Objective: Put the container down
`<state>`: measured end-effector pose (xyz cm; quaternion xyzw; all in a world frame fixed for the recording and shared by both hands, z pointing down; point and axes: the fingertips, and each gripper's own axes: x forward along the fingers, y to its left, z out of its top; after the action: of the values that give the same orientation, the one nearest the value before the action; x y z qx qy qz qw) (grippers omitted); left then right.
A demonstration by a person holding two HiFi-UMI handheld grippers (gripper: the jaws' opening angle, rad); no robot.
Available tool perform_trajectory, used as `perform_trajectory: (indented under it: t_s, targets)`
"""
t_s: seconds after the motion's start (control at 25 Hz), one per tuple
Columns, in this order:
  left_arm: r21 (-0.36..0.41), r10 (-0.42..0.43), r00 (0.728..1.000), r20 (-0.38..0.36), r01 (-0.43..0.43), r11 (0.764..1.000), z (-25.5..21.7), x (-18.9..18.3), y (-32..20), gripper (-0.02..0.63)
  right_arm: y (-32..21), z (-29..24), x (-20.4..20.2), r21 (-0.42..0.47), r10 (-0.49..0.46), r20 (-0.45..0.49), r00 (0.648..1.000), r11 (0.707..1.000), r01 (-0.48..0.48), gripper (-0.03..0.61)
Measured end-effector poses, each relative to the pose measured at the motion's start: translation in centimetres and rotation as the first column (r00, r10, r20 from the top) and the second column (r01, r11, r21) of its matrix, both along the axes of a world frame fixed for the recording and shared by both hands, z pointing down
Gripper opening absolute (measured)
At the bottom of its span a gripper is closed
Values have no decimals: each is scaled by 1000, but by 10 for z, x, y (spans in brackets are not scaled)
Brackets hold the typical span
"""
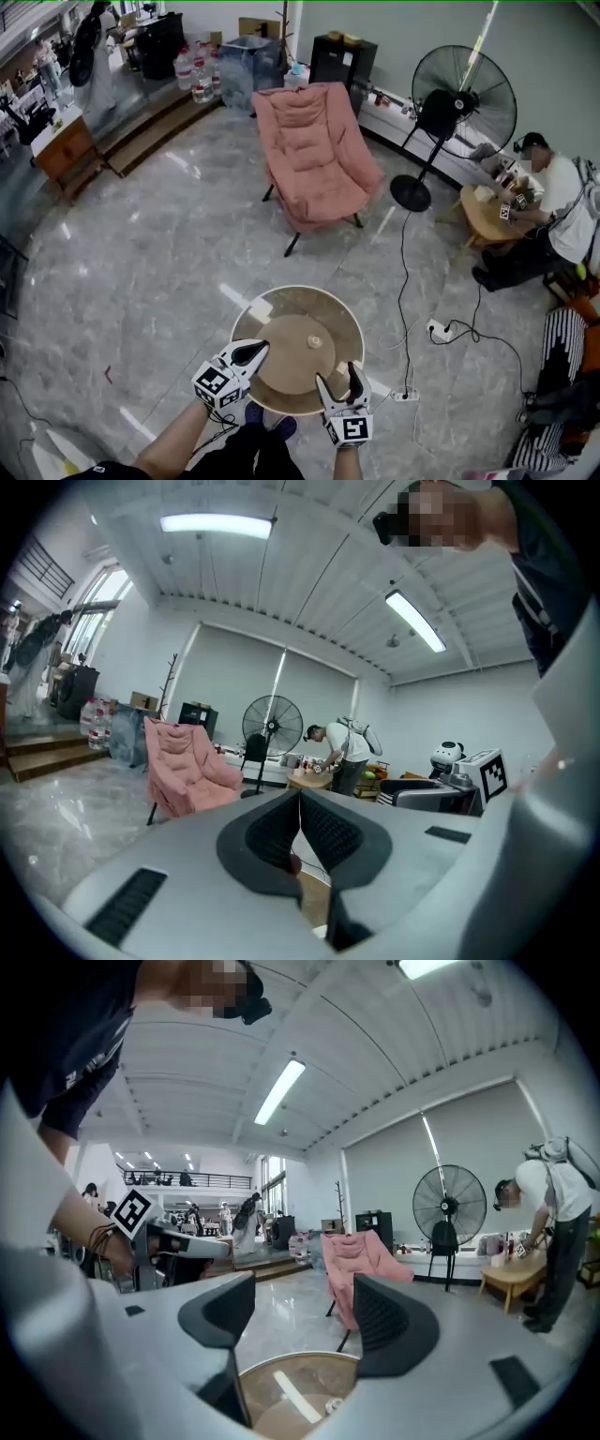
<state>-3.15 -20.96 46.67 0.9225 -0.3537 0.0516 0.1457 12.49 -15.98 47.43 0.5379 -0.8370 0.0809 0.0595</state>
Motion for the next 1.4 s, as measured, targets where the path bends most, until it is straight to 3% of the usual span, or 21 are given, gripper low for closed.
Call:
perform_trajectory:
  t_s: [0.28,0.44,0.48,0.56,0.64,0.92,1.24,1.4]
  targets:
    - [59,-51,998,-27,53,997,-73,-19,33,26,26,-91,9,93,28,10,1000,995,-29,347]
    - [124,-43,998,-50,49,991,-104,-21,41,28,40,-140,9,218,17,-24,1000,976,-12,344]
    - [135,-38,998,-55,45,990,-112,-19,46,28,43,-151,10,249,17,-31,999,968,-8,331]
    - [163,-27,998,-60,37,986,-127,-17,55,26,51,-167,13,290,23,-35,999,957,-12,207]
    - [195,-17,997,-69,30,980,-144,-14,59,26,58,-179,16,313,34,-31,999,949,-23,180]
    - [234,-4,995,-95,27,972,-164,-6,67,26,72,-210,21,348,57,9,998,936,-56,187]
    - [273,-26,998,-55,40,961,-176,-13,60,26,64,-218,18,334,48,34,998,941,-56,189]
    - [269,-33,996,-77,53,962,-179,-15,63,26,68,-216,17,331,41,33,999,942,-50,193]
